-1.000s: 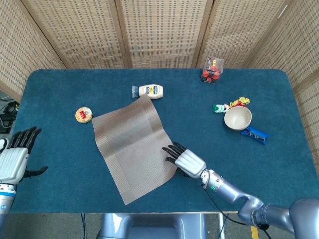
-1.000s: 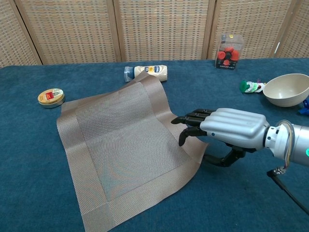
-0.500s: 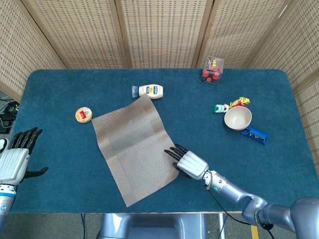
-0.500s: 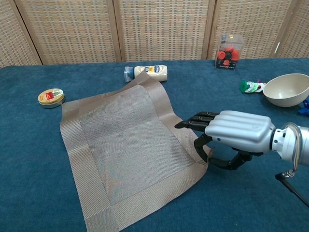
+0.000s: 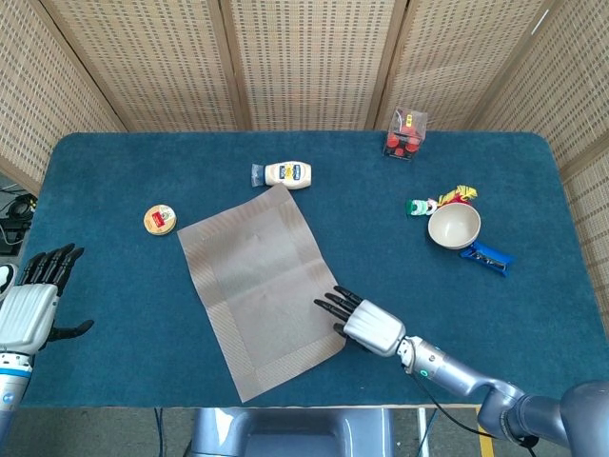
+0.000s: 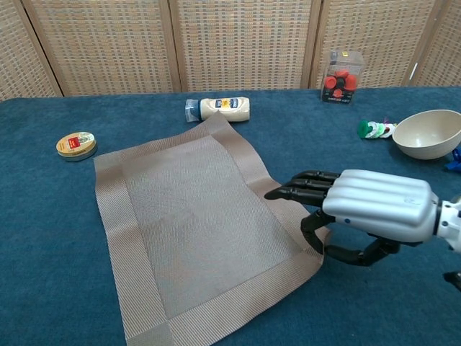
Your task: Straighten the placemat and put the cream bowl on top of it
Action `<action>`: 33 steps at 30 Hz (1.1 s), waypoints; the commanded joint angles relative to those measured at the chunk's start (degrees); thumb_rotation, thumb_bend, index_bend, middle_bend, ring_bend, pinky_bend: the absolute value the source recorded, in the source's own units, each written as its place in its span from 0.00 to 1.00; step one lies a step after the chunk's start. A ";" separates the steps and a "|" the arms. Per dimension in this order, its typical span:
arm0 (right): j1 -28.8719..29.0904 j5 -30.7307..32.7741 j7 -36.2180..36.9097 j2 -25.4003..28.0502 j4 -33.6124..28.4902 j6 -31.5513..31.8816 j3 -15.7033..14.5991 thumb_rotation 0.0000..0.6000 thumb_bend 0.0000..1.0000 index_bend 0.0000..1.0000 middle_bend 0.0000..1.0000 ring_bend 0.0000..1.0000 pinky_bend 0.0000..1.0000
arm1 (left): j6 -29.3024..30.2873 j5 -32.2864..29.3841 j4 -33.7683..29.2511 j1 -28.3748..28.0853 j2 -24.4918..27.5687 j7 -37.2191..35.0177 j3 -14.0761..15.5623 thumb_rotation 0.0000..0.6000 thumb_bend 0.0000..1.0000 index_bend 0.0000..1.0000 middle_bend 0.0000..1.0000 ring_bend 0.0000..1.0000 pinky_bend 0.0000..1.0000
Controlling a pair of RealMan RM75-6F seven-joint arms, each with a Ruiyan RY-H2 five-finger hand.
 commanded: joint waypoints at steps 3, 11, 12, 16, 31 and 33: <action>-2.45 -6.38 -0.92 5.33 2.31 7.57 -5.23 1.00 0.64 0.71 0.04 0.00 0.00 | -0.02 0.36 -0.18 0.03 -0.22 0.62 0.25 1.00 0.00 0.00 0.00 0.00 0.00; -5.32 -11.67 -5.71 13.07 6.96 13.46 -10.13 1.00 0.61 0.71 0.05 0.00 0.00 | 0.50 1.01 -0.99 0.34 -0.98 2.90 0.81 1.00 0.00 0.00 0.00 0.00 0.00; -5.35 -11.64 -6.10 13.46 7.55 13.39 -10.10 1.00 0.61 0.71 0.05 0.00 0.00 | 0.49 1.03 -1.04 0.33 -1.05 3.11 0.84 1.00 0.00 0.00 0.00 0.00 0.00; -4.45 -11.00 -8.06 14.43 11.50 12.32 -8.66 1.00 0.59 0.71 0.05 0.00 0.00 | 0.44 0.91 -1.22 0.30 -1.35 3.85 0.87 1.00 0.00 0.00 0.00 0.00 0.00; 5.33 -13.03 -17.74 7.39 28.44 6.99 -3.06 1.00 0.52 0.70 0.07 0.00 0.00 | -0.78 -0.74 -0.47 -0.21 -1.05 2.75 0.19 1.00 0.00 0.00 0.00 0.00 0.00; 6.46 -12.89 -17.69 6.37 29.63 6.38 -2.63 1.00 0.51 0.70 0.07 0.00 0.00 | -0.96 -0.84 -0.41 -0.29 -1.03 2.65 0.15 1.00 0.00 0.00 0.00 0.00 0.00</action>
